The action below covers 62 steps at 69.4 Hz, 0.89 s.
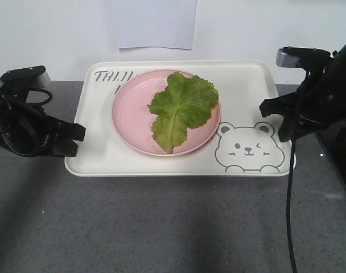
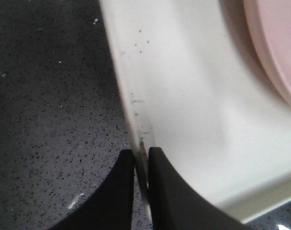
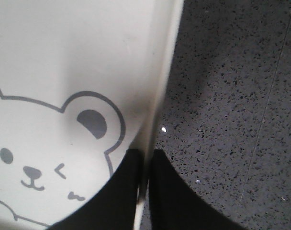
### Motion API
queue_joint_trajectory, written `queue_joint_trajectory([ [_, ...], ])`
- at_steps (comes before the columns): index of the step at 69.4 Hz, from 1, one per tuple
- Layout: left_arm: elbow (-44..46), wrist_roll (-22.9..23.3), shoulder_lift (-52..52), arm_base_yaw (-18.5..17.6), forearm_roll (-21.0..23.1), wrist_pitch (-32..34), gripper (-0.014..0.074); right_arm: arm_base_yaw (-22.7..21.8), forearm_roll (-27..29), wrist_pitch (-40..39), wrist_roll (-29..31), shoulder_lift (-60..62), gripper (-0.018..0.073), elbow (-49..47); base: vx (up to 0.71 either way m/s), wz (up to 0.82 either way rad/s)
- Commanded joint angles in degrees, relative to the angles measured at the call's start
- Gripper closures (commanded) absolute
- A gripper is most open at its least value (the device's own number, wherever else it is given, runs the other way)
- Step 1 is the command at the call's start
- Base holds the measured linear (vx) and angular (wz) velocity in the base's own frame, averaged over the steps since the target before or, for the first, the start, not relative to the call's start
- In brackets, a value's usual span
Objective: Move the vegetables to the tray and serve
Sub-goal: 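Hold the tray level with both grippers above the counter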
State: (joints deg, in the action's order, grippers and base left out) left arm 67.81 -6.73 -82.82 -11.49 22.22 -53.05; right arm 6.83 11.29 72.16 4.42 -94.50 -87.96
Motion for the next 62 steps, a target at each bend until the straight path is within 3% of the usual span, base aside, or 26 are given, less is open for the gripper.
queue_joint_trajectory([
  [1,1.72,-1.58,2.43,-0.82,6.14,2.3,0.0602,0.44,4.46,-1.99,1.6,2.84,0.0565,-1.43,0.0,0.0],
  [62,1.72,-1.58,2.43,-0.82,6.14,2.45,0.0602,0.44,4.46,-2.37,1.6,2.84,0.0565,-1.43,0.0,0.0],
])
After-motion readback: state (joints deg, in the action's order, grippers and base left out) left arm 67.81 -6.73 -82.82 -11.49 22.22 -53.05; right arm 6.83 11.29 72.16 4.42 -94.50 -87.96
